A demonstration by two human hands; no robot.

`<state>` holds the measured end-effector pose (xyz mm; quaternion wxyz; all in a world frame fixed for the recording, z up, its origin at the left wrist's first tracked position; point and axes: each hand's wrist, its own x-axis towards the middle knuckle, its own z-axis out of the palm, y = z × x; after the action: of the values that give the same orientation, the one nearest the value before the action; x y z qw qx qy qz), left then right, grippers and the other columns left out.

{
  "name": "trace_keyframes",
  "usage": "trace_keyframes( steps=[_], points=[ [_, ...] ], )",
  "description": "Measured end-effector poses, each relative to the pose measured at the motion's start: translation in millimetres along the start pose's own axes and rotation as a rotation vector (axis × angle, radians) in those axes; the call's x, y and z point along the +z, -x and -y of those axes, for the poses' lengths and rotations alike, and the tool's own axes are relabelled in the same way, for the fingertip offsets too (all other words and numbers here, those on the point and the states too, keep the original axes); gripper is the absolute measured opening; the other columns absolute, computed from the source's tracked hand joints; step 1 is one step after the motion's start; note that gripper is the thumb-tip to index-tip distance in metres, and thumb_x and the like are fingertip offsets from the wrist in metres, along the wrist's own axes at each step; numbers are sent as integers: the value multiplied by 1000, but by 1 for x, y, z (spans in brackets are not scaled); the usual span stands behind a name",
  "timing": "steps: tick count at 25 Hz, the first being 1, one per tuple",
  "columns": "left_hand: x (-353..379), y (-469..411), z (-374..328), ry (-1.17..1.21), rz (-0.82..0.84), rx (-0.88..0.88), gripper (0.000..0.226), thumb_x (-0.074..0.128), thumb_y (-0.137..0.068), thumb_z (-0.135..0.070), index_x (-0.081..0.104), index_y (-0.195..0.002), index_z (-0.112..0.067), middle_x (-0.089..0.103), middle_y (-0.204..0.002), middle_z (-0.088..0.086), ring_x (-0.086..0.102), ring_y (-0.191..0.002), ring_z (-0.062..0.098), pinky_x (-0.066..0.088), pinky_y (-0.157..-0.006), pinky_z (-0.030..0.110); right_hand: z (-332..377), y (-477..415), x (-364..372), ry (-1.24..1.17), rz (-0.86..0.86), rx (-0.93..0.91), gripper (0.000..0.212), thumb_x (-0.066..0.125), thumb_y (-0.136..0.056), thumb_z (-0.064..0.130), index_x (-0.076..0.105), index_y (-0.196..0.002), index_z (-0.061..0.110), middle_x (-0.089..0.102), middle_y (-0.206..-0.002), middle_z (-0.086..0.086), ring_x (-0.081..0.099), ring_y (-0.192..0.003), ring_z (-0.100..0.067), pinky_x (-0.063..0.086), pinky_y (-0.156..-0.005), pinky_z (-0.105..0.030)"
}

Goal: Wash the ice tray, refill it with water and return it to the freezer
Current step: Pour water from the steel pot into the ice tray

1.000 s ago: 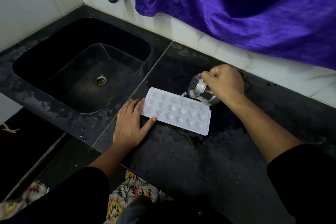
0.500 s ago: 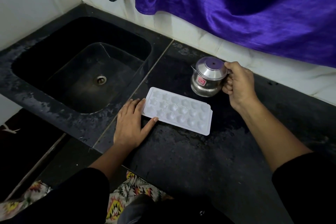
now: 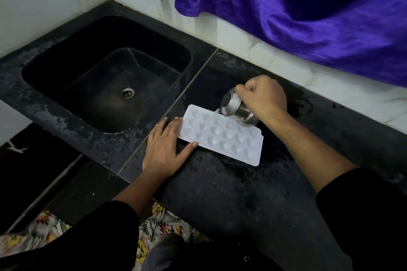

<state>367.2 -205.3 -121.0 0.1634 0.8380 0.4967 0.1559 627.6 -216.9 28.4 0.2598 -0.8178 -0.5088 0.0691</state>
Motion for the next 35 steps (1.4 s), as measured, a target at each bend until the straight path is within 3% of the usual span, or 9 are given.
trace_keyframes(
  steps=[3,7,12,16,21,26,29,32,35],
  points=[
    [0,0,0,4,-2,-1,86,39,-97,-78,38,-160,-19,45,-164,1,26,-158,26,21,-129,50,-11,-3,-3,-83,29,69,42,63,-85,30,50,-50,10,41,-41,5,40,-42,-13,34,-49,-29],
    [0,0,0,-1,-1,2,87,38,-97,-79,36,-160,-19,44,-164,1,26,-158,26,20,-129,50,-31,3,-15,-669,2,320,35,69,-87,22,54,-57,14,39,-48,5,35,-44,-9,29,-49,-25],
    [0,0,1,-12,11,1,87,38,-97,-79,36,-161,-19,43,-165,1,25,-158,26,19,-129,50,-22,7,-27,-1086,-62,445,42,63,-94,20,52,-54,26,30,-50,6,23,-44,-9,18,-42,-23],
    [-1,0,-1,-2,10,3,85,42,-99,-77,37,-160,-18,43,-165,2,26,-158,27,20,-128,51,-5,-3,-23,-898,-76,321,33,66,-89,22,55,-58,17,38,-50,6,33,-46,-9,27,-46,-23],
    [-3,-1,0,-22,29,5,85,40,-99,-77,36,-161,-18,42,-165,1,24,-158,26,19,-129,50,12,-10,-4,-274,-17,106,43,65,-83,30,48,-48,11,40,-41,8,38,-43,-11,35,-52,-31],
    [-4,-1,0,-36,42,11,85,38,-100,-76,36,-161,-17,42,-166,2,24,-158,27,17,-129,49,35,-4,6,21,-42,22,44,62,-87,30,46,-50,12,42,-43,2,40,-42,-14,31,-48,-27],
    [-4,-1,1,-45,61,8,86,35,-100,-77,34,-162,-17,39,-167,1,22,-159,27,15,-129,49,29,-5,5,-44,-29,83,46,63,-87,30,45,-48,12,41,-41,3,38,-42,-14,31,-49,-29],
    [-4,-2,0,-46,69,9,87,34,-100,-77,34,-162,-16,38,-167,2,21,-159,27,15,-129,50,14,-3,-2,-456,-23,261,43,67,-86,26,49,-48,18,39,-44,11,36,-45,-10,32,-53,-29],
    [-4,-2,1,-44,73,15,87,34,-100,-77,34,-162,-15,39,-167,3,22,-159,29,17,-129,52,9,6,-10,-819,-81,437,35,66,-91,21,54,-58,18,38,-47,8,33,-43,-8,27,-45,-22]
  ],
)
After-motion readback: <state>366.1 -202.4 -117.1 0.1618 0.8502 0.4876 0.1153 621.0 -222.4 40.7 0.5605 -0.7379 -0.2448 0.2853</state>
